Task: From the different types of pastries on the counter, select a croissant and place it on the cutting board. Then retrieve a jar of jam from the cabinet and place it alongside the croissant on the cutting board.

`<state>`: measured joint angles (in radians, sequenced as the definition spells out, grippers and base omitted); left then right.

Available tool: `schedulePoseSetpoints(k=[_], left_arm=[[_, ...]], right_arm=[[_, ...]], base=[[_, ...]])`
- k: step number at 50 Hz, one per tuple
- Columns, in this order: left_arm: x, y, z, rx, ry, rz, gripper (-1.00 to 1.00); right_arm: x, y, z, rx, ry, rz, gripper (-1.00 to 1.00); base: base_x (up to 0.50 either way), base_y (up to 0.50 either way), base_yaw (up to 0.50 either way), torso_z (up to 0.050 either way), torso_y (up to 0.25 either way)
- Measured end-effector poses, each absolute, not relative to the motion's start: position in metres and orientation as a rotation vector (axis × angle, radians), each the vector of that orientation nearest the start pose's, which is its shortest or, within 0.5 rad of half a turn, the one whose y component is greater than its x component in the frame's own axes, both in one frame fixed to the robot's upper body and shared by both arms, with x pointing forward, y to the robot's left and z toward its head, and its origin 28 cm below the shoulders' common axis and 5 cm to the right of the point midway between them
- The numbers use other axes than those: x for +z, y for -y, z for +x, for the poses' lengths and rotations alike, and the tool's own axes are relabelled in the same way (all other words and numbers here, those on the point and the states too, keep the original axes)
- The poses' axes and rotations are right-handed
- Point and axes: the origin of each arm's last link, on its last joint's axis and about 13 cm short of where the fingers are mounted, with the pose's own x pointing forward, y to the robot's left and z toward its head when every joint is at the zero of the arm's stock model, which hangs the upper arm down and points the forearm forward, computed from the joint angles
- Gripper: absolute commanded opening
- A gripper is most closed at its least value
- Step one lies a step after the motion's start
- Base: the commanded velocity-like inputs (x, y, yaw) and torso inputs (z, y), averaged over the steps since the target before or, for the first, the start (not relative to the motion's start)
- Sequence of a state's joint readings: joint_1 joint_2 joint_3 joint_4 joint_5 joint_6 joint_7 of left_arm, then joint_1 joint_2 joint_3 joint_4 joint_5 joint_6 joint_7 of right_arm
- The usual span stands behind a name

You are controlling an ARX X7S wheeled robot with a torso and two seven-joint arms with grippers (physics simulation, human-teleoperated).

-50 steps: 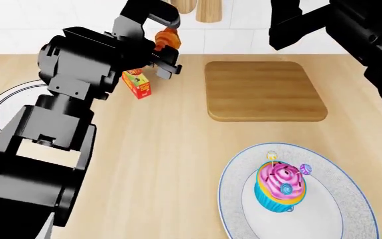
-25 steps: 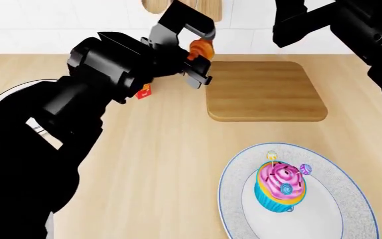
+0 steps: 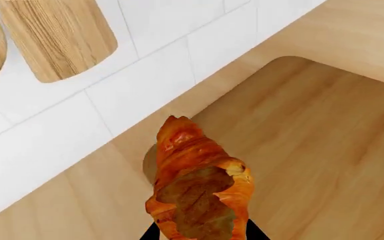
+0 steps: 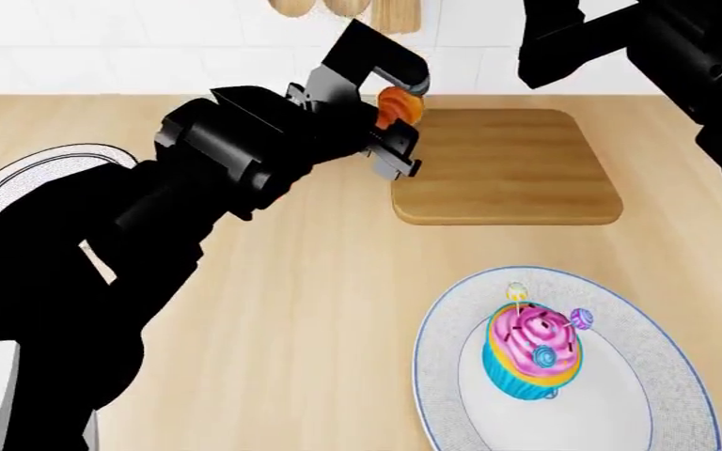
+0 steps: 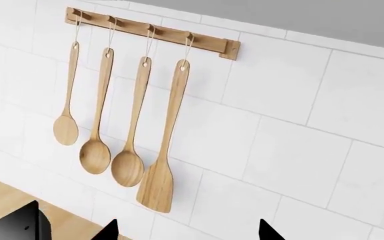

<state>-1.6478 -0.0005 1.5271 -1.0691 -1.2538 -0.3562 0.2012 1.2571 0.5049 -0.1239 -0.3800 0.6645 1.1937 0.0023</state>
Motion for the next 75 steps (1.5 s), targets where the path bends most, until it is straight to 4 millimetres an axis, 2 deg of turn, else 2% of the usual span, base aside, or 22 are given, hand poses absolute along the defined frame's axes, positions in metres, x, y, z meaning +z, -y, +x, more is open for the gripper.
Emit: schedulePoseSetpoints(k=[10, 37, 43, 50, 51, 65, 75], left_arm=[[0.272, -0.127, 0.417, -0.664, -0.221, 0.383, -1.0], [0.274, -0.115, 0.412, -0.814, -0.218, 0.453, -1.0], [0.282, -0.115, 0.411, -0.827, -0.193, 0.439, -1.0], [0.283, -0.114, 0.411, -0.828, -0.195, 0.442, -1.0], [0.283, -0.114, 0.411, -0.828, -0.196, 0.442, 1.0], [0.284, -0.115, 0.411, -0.82, -0.197, 0.445, 1.0], [0.28, -0.112, 0.41, -0.849, -0.217, 0.447, 1.0]], right_arm=[[0.355, 0.158, 0.277, 0.275, 0.313, -0.229, 1.0], [0.353, 0.158, 0.277, 0.273, 0.312, -0.221, 1.0], [0.352, 0.158, 0.278, 0.273, 0.31, -0.22, 1.0], [0.351, 0.158, 0.278, 0.273, 0.309, -0.219, 1.0], [0.351, 0.158, 0.278, 0.272, 0.309, -0.218, 1.0], [0.35, 0.16, 0.278, 0.268, 0.307, -0.216, 1.0], [0.35, 0.16, 0.278, 0.267, 0.307, -0.215, 1.0]], base=[[0.0, 0.0, 0.0, 0.0, -0.165], [0.0, 0.0, 0.0, 0.0, -0.032], [0.0, 0.0, 0.0, 0.0, -0.125], [0.0, 0.0, 0.0, 0.0, 0.0], [0.0, 0.0, 0.0, 0.0, 0.0], [0.0, 0.0, 0.0, 0.0, 0.007], [0.0, 0.0, 0.0, -0.001, 0.248]])
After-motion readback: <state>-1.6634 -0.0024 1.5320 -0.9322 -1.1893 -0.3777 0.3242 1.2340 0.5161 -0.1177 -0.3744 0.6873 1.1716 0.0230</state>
